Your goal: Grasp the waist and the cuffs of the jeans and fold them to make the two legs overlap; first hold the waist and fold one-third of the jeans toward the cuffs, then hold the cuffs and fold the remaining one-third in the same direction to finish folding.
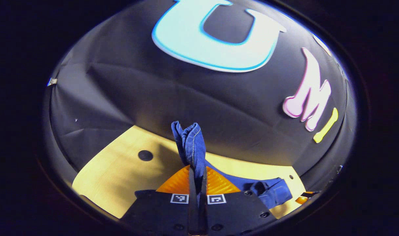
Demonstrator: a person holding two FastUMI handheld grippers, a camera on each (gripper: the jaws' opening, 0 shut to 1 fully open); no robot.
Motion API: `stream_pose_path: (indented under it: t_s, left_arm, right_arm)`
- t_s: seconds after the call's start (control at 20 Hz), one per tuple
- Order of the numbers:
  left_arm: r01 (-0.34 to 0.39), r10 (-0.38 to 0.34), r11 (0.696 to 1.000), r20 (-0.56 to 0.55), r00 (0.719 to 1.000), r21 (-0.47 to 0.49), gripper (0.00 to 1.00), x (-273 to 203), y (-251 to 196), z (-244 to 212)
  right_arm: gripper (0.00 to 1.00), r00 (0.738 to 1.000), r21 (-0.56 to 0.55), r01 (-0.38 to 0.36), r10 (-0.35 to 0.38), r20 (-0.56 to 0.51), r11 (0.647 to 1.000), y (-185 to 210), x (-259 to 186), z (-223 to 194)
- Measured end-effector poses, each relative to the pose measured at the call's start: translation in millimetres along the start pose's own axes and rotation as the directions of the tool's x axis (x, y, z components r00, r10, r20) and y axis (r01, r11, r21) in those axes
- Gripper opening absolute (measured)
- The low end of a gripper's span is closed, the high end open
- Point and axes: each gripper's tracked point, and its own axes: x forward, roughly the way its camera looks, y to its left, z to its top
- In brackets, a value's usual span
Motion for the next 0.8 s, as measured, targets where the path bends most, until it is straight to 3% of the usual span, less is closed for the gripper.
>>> stream_pose_path:
  t_s: [0.2, 0.45, 0.65, 0.8]
  left_arm:
    - [0.075, -0.074, 0.997, -0.016, 0.997, 0.03, 0.06, -23.5, -86.2, -3.1]
    - [0.149, -0.147, 0.988, -0.05, 0.988, 0.041, 0.06, -18.9, -202.5, -20.5]
    - [0.239, -0.227, 0.968, -0.13, 0.965, 0.078, 0.06, 3.4, -306.0, -67.7]
    - [0.301, -0.27, 0.945, -0.215, 0.938, 0.127, 0.06, 29.5, -360.5, -129.1]
  right_arm:
    - [0.99, 0.999, 0.036, 0.045, -0.046, 0.023, 0.998, -26.0, -13.3, 10.7]
    - [0.99, 0.991, 0.077, 0.118, -0.122, 0.061, 0.99, -73.0, -39.4, 28.5]
    - [0.99, 0.982, 0.098, 0.16, -0.169, 0.084, 0.982, -103.6, -59.2, 35.2]
    - [0.99, 0.979, 0.131, 0.176, -0.187, 0.083, 0.976, -119.4, -72.7, 30.9]
